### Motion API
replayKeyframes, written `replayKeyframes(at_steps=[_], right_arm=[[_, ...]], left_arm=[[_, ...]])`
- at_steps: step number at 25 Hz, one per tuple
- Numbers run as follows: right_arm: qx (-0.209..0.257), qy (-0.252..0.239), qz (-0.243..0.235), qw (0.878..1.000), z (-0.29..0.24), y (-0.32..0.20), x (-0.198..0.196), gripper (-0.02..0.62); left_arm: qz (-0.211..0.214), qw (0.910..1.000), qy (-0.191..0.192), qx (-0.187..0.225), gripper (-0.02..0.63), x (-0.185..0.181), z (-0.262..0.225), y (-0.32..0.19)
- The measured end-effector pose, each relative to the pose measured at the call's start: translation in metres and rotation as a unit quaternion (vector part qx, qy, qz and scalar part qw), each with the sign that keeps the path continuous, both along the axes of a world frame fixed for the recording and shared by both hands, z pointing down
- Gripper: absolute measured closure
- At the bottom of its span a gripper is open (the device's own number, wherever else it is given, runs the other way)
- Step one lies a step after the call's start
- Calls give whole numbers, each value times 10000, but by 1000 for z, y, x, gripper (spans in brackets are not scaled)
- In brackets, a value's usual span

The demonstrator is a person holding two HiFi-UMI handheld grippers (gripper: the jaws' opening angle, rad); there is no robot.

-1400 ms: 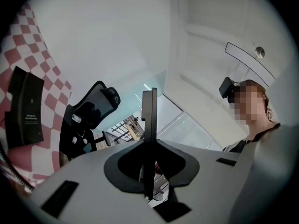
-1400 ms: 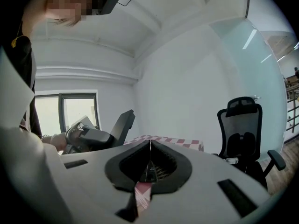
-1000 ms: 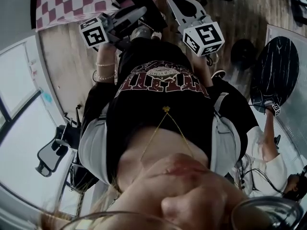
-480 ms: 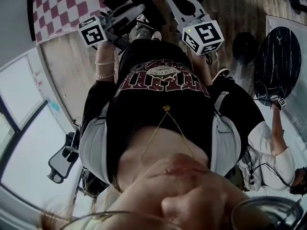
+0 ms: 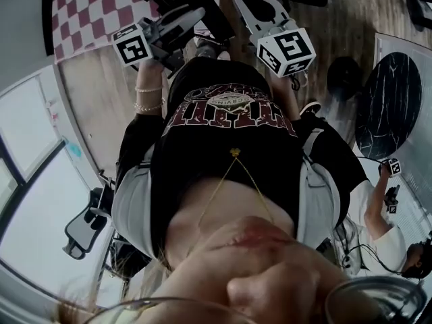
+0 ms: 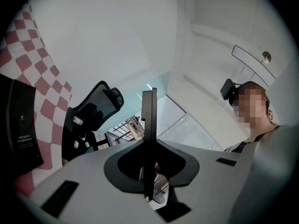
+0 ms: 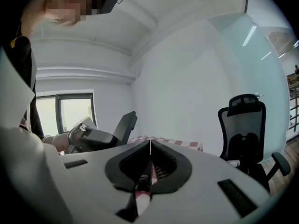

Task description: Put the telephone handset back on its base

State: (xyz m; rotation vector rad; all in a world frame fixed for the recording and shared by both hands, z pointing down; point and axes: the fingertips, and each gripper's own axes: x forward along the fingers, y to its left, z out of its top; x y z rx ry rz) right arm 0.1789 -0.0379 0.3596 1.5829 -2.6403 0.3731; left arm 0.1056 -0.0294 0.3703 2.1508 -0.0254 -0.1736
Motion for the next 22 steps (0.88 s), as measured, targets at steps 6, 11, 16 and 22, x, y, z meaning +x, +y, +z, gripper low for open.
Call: replayKeyframes(at_steps=[6, 11, 16, 22], right_arm=[[82, 56, -240, 9997, -13, -18, -9, 574], [-67, 203, -421, 9989, -3, -88, -57, 574], [-153, 226, -518, 9983, 5, -124, -83, 574], [-212, 245, -610, 9976, 11, -156, -118, 574]], left_arm=[[-200, 9998, 33, -8, 529, -11, -7, -14], [-371, 9991, 110, -200, 529, -61, 10, -80], [-411, 9987, 141, -253, 529, -84, 17, -114], [-376, 9988, 119, -307, 529, -113, 25, -141]])
